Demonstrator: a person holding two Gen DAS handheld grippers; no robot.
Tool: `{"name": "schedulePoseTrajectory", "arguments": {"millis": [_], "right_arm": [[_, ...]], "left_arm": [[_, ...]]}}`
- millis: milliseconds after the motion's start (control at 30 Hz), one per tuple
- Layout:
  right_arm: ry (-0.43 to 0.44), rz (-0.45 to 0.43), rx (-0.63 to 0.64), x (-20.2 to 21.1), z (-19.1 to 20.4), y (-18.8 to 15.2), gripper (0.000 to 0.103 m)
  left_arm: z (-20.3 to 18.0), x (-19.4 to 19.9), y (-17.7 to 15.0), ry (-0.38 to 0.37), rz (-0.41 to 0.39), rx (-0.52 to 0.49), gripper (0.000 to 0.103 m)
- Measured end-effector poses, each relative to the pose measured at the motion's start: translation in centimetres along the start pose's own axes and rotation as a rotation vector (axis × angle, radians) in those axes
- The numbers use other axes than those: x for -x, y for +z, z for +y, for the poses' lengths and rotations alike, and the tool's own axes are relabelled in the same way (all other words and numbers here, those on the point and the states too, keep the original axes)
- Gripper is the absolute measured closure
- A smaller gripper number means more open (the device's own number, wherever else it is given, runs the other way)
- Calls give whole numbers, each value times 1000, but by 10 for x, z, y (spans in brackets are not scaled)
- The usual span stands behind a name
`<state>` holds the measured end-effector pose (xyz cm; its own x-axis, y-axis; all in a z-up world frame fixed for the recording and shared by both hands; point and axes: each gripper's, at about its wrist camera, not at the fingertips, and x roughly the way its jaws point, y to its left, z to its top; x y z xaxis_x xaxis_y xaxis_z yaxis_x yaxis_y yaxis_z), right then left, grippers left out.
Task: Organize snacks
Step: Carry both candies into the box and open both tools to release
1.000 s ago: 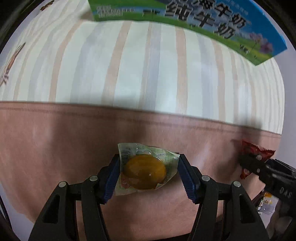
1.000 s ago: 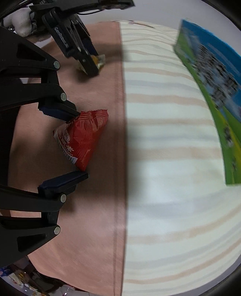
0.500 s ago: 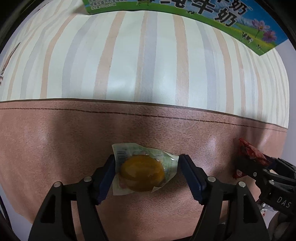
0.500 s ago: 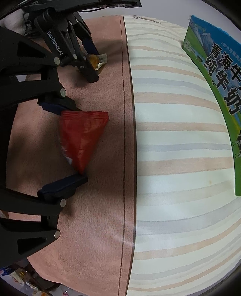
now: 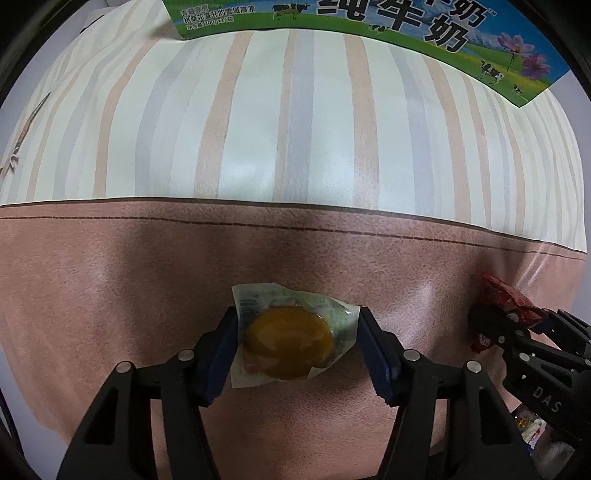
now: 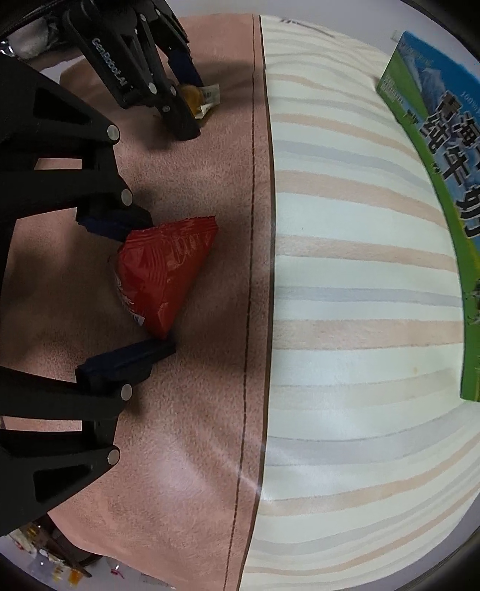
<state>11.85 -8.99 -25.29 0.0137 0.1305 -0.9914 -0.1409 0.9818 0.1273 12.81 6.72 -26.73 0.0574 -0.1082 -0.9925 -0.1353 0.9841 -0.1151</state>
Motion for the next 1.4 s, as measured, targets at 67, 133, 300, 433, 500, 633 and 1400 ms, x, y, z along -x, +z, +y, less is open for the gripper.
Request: {"name": "schedulePoseTrajectory", "arguments": {"millis": [67, 133, 300, 433, 500, 633, 1400], "right_arm": [[27, -18, -14, 10, -3, -5, 51], [60, -29, -33, 20, -9, -8, 51], [120, -65, -53, 49, -18, -11, 51], [175, -106, -55, 89, -26, -5, 51], [203, -137, -58, 110, -28, 1, 51], [238, -200, -45, 154, -31, 28, 51], [58, -270, 39, 218, -30, 319, 51]], "left_arm": [[2, 4, -1, -23, 8, 17, 44], [4, 9, -2, -50, 10, 30, 44], [-2, 36, -1, -89, -22, 25, 44], [-9, 71, 8, -148, -70, 24, 44], [-14, 97, 17, -186, -114, 20, 44], [-23, 139, 39, -230, -197, -8, 44], [-55, 171, 346, -185, -133, -77, 43]]}}
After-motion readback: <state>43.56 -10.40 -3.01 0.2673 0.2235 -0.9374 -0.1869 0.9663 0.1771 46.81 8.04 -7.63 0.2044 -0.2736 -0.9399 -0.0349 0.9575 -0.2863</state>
